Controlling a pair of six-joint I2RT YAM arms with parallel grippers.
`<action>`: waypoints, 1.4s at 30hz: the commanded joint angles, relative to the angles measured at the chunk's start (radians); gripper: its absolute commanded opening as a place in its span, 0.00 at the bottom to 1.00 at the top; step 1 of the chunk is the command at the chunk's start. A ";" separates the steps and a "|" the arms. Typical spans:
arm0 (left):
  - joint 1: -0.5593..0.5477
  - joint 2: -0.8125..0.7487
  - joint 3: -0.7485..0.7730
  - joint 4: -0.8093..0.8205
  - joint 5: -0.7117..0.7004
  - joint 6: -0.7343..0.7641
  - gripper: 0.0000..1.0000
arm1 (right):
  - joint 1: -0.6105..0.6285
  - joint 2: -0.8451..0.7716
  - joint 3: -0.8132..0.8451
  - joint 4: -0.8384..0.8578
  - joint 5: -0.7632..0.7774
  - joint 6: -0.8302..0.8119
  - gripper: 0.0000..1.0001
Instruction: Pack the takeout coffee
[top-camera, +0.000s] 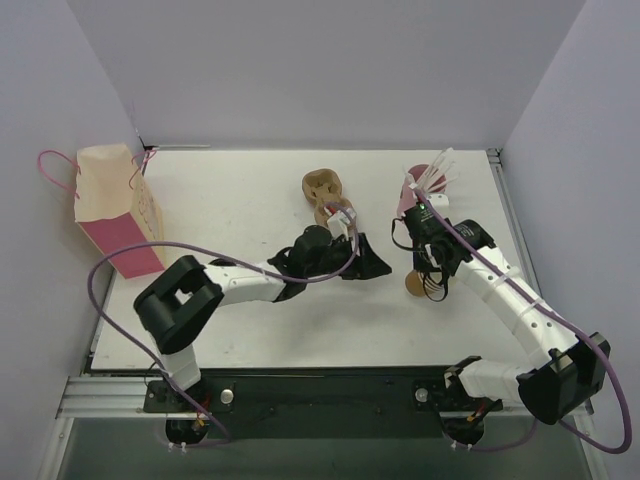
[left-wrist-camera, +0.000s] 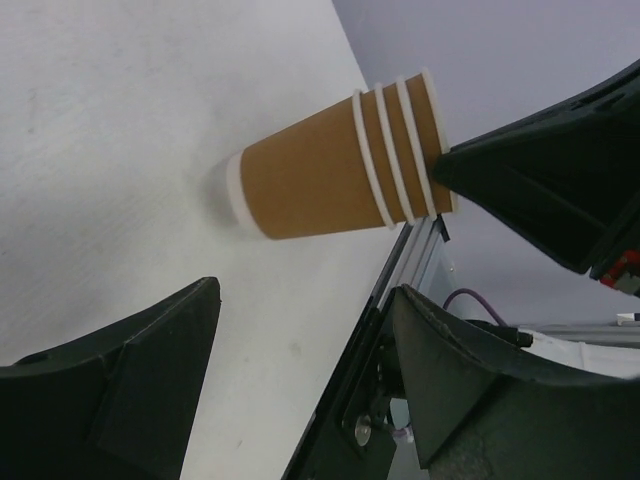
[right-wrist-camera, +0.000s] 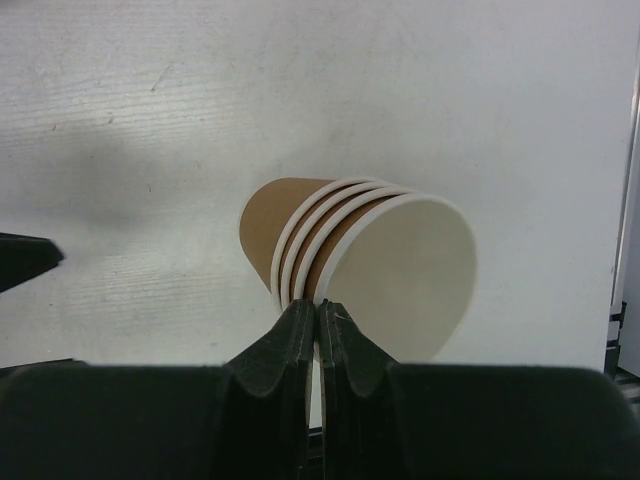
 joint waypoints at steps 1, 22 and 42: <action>-0.036 0.114 0.095 0.336 0.014 -0.106 0.79 | -0.008 -0.026 0.005 -0.012 -0.010 0.025 0.00; -0.099 0.334 0.257 0.376 -0.003 -0.130 0.80 | -0.017 -0.041 0.017 -0.012 -0.013 0.025 0.00; -0.116 0.403 0.290 0.416 0.009 -0.164 0.80 | -0.012 -0.040 0.013 -0.011 -0.013 0.030 0.00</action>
